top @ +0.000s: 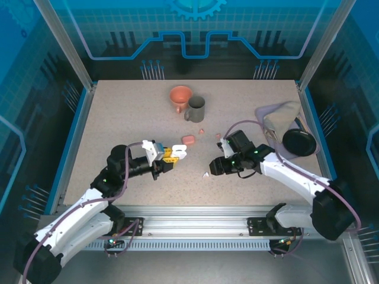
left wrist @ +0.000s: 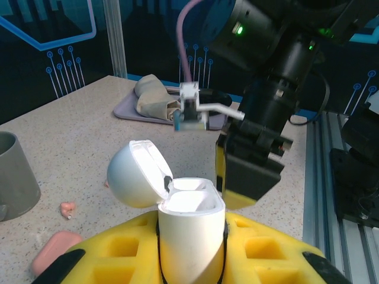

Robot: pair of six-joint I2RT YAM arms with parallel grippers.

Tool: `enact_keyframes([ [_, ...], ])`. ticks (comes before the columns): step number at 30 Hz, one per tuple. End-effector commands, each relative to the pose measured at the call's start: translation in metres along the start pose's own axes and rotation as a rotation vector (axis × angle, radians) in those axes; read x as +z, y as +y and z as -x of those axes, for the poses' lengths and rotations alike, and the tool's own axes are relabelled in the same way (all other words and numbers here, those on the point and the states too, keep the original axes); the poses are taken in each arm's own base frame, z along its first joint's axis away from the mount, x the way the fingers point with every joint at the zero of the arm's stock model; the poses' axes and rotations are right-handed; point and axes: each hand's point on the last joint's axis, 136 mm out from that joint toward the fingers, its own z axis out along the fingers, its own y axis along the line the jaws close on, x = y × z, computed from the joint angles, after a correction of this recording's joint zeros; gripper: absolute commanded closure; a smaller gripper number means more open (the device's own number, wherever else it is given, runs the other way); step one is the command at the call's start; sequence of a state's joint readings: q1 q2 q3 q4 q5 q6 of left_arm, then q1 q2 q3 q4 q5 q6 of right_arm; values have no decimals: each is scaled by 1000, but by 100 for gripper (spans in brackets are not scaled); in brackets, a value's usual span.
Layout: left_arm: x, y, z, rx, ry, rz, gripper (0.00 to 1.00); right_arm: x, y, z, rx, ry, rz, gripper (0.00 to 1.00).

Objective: Insert the wireless bluetooth earbuds into the charging case

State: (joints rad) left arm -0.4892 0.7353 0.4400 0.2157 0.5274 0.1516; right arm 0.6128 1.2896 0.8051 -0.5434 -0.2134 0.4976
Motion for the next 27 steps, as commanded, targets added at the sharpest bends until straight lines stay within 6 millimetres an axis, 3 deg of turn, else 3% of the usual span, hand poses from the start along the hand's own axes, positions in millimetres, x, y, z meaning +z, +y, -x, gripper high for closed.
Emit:
enact_keyframes([
  [1,-1,-6,9,7,-36,-20,100,12,4,-1,13,57,-50,45],
  [14,-2,-5,11,6,-35,-15,100,55,4,15,-32,142,-125,51],
  [27,-2,-3,11,10,-34,-2,100,79,2,7,-50,209,-131,54],
])
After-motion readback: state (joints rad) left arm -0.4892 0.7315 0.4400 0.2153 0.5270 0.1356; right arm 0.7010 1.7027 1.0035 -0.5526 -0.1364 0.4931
